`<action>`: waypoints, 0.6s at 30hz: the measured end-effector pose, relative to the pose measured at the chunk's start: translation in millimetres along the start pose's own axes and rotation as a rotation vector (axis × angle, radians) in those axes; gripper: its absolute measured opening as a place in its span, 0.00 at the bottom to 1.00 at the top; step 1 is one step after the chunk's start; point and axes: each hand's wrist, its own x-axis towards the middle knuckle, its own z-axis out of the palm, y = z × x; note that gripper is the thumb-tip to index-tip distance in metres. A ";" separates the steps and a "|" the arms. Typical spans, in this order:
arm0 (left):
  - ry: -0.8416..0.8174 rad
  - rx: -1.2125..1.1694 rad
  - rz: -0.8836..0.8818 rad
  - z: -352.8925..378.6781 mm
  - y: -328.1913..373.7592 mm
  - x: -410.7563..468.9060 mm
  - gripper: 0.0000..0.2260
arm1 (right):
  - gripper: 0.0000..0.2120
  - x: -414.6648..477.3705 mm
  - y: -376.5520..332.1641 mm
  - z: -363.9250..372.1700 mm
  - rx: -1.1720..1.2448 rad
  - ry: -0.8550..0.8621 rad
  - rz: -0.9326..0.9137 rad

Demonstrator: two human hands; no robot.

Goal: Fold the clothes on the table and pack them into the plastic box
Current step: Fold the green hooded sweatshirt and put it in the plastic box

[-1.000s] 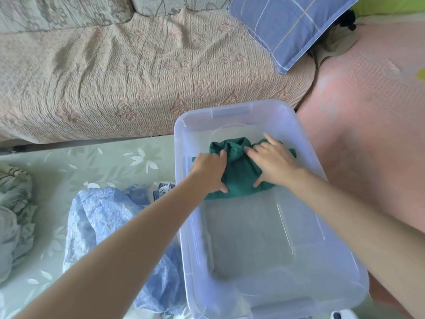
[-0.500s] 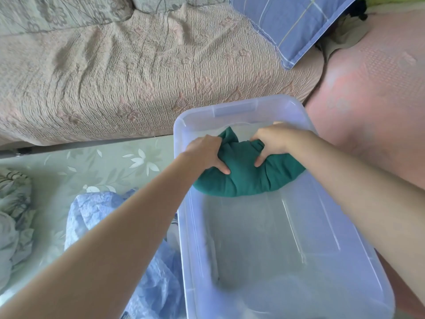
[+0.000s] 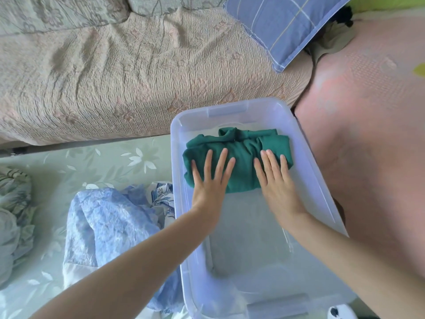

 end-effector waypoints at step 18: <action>0.040 0.087 -0.135 -1.5 0.2 59.1 0.26 | 0.24 49.3 -2.5 4.9 -0.191 0.189 0.057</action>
